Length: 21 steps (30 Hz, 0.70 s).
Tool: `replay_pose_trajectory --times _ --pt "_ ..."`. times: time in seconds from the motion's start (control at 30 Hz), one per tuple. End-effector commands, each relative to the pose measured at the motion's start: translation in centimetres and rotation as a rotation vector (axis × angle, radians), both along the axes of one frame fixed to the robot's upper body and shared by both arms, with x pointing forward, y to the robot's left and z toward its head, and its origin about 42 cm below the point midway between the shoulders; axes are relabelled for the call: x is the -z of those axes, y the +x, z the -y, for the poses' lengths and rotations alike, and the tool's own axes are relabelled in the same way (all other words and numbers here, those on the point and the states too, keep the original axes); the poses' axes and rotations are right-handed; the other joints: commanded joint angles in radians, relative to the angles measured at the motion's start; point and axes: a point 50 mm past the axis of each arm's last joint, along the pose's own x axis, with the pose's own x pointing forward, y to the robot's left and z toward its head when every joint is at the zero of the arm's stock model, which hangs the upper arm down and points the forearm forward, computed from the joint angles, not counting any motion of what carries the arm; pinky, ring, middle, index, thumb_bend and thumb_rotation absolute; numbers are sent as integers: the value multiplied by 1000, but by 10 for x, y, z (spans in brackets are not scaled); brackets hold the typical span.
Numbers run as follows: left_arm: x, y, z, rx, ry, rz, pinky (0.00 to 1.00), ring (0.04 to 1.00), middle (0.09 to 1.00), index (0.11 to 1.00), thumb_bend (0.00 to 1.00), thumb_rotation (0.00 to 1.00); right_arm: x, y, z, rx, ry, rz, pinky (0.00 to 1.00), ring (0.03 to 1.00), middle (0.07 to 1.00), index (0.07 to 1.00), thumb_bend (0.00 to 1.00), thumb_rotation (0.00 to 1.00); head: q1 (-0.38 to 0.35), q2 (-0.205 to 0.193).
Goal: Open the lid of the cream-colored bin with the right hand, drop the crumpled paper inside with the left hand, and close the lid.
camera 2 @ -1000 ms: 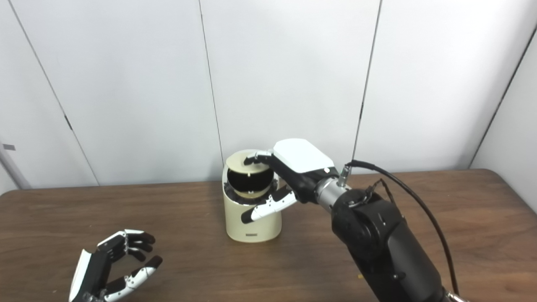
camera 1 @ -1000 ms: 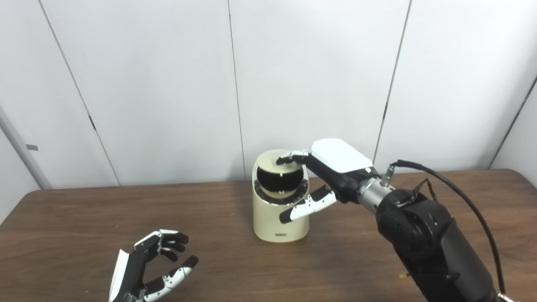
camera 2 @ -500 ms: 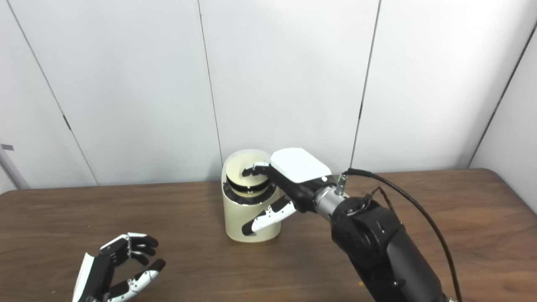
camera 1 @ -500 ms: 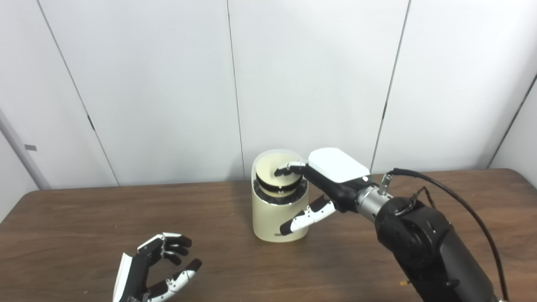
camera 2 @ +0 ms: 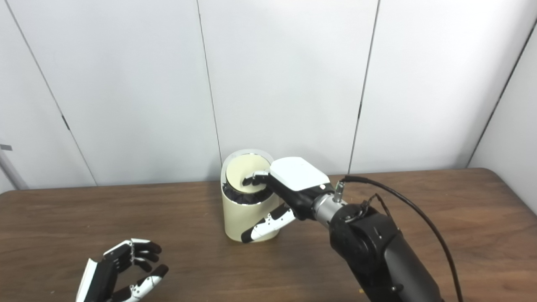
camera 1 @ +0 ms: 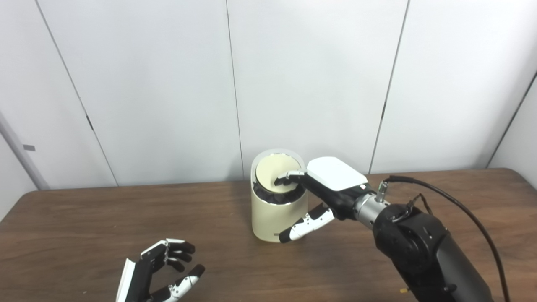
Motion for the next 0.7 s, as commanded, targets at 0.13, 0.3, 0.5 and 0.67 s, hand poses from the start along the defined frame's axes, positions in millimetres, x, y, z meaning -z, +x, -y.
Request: replay_pose_trajectory --times 0.13,0.3,0.5,0.67 --pt "-9 2 3 4 1 47 441 554 598 568 717 192 -9 3 -5 -36 -27 25 754 815 810 807 938 674 0 -1" --pt "-9 2 4 3 1 43 447 556 598 570 722 200 -13 4 -5 -33 -24 37 768 819 815 810 945 683 -2 -6" --pt "-8 3 6 4 13 46 448 555 596 573 715 208 -22 6 -10 -49 -31 55 760 812 819 816 930 657 1 -9" --pt "-7 5 9 7 10 51 444 553 597 574 719 207 -27 9 -18 -64 -30 68 732 813 808 803 929 640 3 -12"
